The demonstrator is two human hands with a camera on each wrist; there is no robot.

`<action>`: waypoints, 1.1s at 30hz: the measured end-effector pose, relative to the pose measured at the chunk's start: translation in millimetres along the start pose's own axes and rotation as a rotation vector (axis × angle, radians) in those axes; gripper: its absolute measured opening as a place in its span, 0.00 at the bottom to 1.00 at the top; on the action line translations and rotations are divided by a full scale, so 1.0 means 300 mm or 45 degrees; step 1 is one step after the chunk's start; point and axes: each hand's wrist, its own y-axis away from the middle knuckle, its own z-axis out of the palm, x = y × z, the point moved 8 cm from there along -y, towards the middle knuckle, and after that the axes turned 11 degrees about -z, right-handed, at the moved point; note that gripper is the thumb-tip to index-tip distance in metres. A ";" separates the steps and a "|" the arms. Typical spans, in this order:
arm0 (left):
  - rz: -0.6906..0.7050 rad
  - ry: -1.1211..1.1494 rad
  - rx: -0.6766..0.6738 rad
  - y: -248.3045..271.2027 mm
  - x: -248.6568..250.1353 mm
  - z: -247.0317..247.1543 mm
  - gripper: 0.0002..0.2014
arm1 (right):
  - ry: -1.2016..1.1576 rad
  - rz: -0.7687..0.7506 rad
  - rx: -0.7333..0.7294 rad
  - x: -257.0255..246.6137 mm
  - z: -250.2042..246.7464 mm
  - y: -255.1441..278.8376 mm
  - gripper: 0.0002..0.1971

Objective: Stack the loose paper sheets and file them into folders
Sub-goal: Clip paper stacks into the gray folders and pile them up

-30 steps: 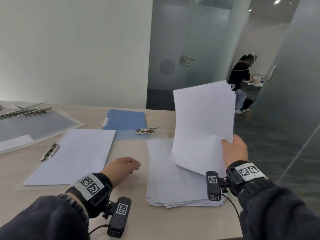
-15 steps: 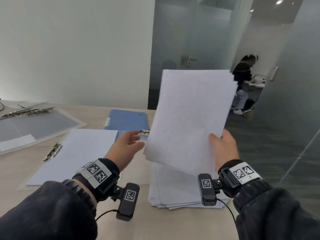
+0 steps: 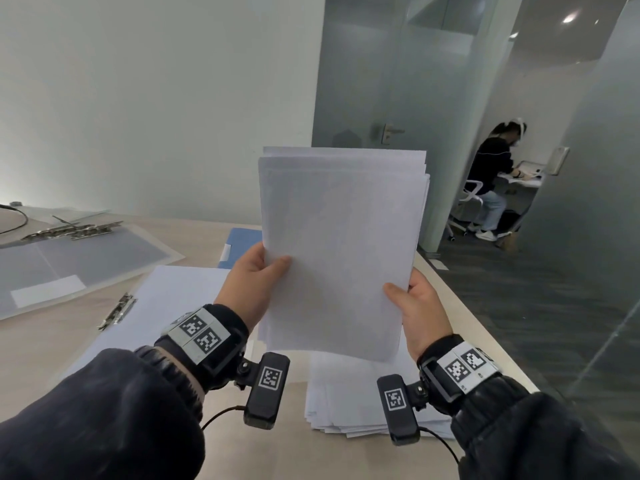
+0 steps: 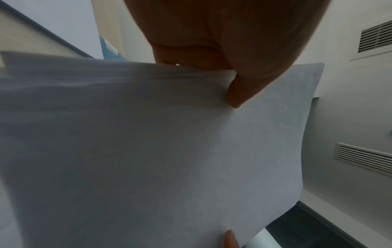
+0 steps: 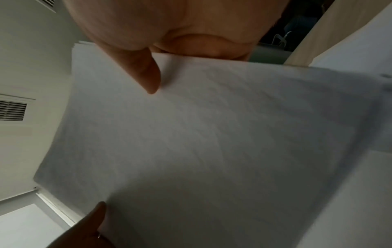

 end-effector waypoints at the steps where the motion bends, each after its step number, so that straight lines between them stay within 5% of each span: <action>1: 0.004 -0.010 -0.017 0.004 -0.006 0.000 0.07 | -0.012 0.002 -0.004 -0.001 0.002 0.002 0.13; 6: 0.018 -0.011 -0.075 0.026 -0.031 -0.002 0.22 | -0.046 0.002 0.000 -0.007 0.006 0.013 0.10; 17: 0.085 0.031 -0.130 0.056 -0.044 0.010 0.27 | -0.142 -0.054 -0.005 -0.028 0.048 0.025 0.16; 33: 0.018 0.090 -0.062 0.031 -0.035 0.009 0.16 | -0.164 -0.038 0.024 -0.063 0.067 -0.013 0.08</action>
